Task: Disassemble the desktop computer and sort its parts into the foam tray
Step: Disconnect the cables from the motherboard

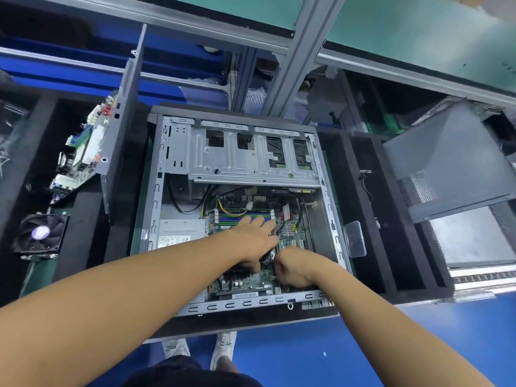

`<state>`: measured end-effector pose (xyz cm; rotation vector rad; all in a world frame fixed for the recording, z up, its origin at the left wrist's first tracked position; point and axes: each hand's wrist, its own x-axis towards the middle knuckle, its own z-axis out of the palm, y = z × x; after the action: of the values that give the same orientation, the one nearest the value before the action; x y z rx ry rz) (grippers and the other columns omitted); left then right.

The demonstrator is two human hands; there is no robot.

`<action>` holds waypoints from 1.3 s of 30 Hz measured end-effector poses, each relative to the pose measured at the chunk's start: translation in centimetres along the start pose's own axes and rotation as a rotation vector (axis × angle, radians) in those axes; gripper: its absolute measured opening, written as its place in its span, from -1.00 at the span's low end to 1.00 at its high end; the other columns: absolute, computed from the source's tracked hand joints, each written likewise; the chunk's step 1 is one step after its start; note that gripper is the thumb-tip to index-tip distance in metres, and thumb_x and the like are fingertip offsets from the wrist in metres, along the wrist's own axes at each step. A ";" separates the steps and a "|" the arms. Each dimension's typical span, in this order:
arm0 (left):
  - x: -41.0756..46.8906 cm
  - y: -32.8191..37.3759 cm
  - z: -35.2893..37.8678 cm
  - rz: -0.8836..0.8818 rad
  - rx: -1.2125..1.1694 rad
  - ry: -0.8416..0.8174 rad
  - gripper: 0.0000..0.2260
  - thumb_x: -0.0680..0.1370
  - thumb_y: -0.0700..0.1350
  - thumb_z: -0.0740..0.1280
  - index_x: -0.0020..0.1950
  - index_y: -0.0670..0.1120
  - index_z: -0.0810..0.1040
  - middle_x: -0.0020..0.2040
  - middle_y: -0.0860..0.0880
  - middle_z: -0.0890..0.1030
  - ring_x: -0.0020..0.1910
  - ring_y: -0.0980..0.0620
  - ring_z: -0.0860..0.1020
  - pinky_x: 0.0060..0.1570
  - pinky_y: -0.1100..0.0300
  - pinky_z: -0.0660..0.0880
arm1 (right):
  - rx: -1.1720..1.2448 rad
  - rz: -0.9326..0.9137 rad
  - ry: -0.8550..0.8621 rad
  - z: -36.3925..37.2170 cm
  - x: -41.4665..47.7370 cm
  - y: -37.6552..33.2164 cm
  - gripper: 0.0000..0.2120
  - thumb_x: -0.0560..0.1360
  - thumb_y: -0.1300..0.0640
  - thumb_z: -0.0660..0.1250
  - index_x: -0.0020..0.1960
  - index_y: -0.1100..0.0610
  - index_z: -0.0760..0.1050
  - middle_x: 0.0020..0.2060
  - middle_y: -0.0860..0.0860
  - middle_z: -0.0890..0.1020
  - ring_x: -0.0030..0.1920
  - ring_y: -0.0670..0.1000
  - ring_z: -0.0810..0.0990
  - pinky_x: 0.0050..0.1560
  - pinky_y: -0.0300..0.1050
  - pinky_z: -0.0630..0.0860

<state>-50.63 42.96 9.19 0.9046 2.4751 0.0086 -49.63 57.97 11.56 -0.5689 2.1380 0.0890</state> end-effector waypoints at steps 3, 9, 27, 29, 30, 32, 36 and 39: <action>-0.1 0.0 0.1 0.006 -0.004 0.014 -0.32 0.41 0.11 0.49 0.42 -0.07 0.32 0.47 -0.16 0.18 0.36 -0.18 0.21 0.26 -0.09 0.27 | -0.011 -0.022 -0.007 0.0 0.1 0.1 -0.83 0.51 0.21 0.21 -0.07 0.26 0.55 -0.14 0.19 0.62 -0.09 0.20 0.57 -0.07 0.01 0.55; 0.0 0.0 0.3 0.007 -0.006 0.042 -0.34 0.42 0.13 0.49 0.40 -0.09 0.33 0.43 -0.15 0.21 0.33 -0.17 0.23 0.23 -0.07 0.26 | 0.027 0.032 -0.032 0.1 0.3 0.4 -0.79 0.53 0.18 0.21 -0.03 0.29 0.55 -0.08 0.23 0.64 -0.04 0.24 0.60 -0.02 0.09 0.57; 0.4 -0.3 0.8 0.020 -0.017 0.057 -0.32 0.40 0.11 0.50 0.41 -0.10 0.32 0.47 -0.17 0.20 0.36 -0.19 0.21 0.26 -0.11 0.25 | 0.030 0.069 -0.156 0.6 1.2 -0.1 -0.64 0.64 0.00 0.16 0.12 0.26 0.58 0.05 0.20 0.62 0.05 0.16 0.58 0.17 0.00 0.52; 0.4 -0.3 0.8 0.022 -0.022 0.050 -0.31 0.40 0.10 0.51 0.41 -0.10 0.32 0.48 -0.18 0.19 0.37 -0.19 0.21 0.28 -0.12 0.25 | 0.010 0.067 -0.142 0.8 1.2 -0.1 -0.64 0.63 0.01 0.18 0.09 0.27 0.59 0.03 0.21 0.63 0.03 0.17 0.59 0.14 -0.01 0.53; 0.5 -0.3 0.8 0.022 -0.024 0.048 -0.31 0.40 0.10 0.51 0.41 -0.11 0.32 0.48 -0.18 0.18 0.38 -0.20 0.20 0.29 -0.13 0.24 | 0.003 0.060 -0.134 0.8 1.2 0.0 -0.64 0.63 0.01 0.19 0.06 0.28 0.60 0.01 0.21 0.63 0.01 0.17 0.60 0.12 -0.01 0.54; 0.5 -0.3 0.8 0.018 -0.028 0.048 -0.31 0.41 0.11 0.51 0.41 -0.11 0.32 0.48 -0.18 0.18 0.38 -0.20 0.20 0.30 -0.13 0.24 | 0.020 0.033 -0.118 0.8 1.2 0.0 -0.67 0.61 0.03 0.21 -0.03 0.28 0.60 -0.07 0.21 0.65 -0.06 0.16 0.61 0.08 0.01 0.56; 0.6 -0.2 0.8 0.022 -0.042 0.046 -0.30 0.41 0.12 0.51 0.41 -0.12 0.32 0.48 -0.18 0.18 0.38 -0.21 0.19 0.30 -0.13 0.23 | 0.035 -0.024 -0.098 0.5 1.0 -0.4 -0.69 0.60 0.08 0.21 -0.08 0.29 0.60 -0.12 0.22 0.65 -0.19 0.10 0.54 -0.02 -0.03 0.55; 0.5 -0.4 0.8 0.028 -0.047 0.050 -0.32 0.41 0.13 0.50 0.40 -0.12 0.33 0.46 -0.18 0.20 0.37 -0.19 0.22 0.28 -0.11 0.25 | 0.063 0.013 -0.183 0.3 0.1 0.6 -0.66 0.65 0.02 0.15 -0.05 0.19 0.62 -0.07 0.16 0.63 -0.12 0.07 0.54 0.05 -0.06 0.50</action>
<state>-50.82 42.86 8.18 0.9298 2.4969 0.0990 -49.71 58.51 11.24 -0.4910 1.9603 0.0774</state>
